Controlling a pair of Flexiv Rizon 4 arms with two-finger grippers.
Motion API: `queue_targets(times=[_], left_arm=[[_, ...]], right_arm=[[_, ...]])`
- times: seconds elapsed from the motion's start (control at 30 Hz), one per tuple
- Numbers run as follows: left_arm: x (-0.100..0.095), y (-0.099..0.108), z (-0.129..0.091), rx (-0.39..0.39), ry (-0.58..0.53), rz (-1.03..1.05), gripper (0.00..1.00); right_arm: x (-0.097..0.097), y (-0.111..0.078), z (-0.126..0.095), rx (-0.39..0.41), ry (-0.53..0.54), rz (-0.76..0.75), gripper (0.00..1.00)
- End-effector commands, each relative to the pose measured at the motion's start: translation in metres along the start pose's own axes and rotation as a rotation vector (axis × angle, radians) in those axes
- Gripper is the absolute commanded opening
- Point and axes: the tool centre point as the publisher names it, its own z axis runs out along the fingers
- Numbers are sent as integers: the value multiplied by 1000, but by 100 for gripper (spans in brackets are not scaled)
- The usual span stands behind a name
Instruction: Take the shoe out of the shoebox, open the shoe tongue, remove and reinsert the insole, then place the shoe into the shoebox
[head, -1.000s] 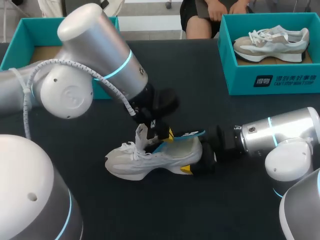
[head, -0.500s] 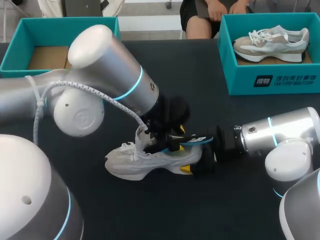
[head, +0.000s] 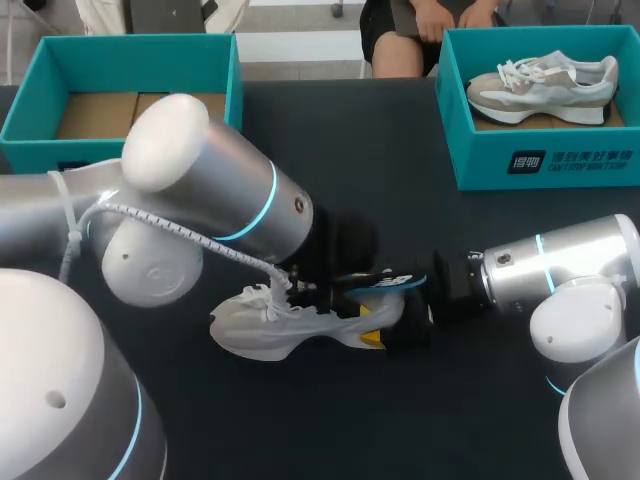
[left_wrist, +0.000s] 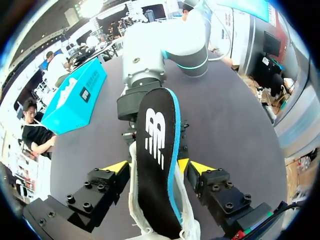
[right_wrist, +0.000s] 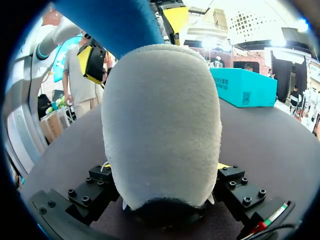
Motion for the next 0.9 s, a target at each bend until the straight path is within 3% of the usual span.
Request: queue_targets(times=[0.03, 0.17, 0.23, 0.43, 0.73, 0.87, 0.9], left_arm=[[10, -3, 10, 8, -67, 8, 71], [10, -6, 16, 2, -94, 8, 65], [9, -6, 18, 5, -94, 1, 49], [3, -3, 15, 8, -112, -27, 46], [-3, 4, 6, 15, -133, -51, 49], [-5, 7, 6, 13, -137, -54, 42], [-5, 8, 7, 11, -138, -52, 33]], right_arm=[[-1, -4, 4, 4, -2, 0, 0], [-1, -4, 4, 4, -2, 0, 0], [-1, -4, 4, 4, -2, 0, 0], [-1, -4, 4, 4, -2, 0, 0], [-1, -4, 4, 4, -2, 0, 0], [-1, -4, 4, 4, -2, 0, 0], [-1, -4, 4, 4, -2, 0, 0]])
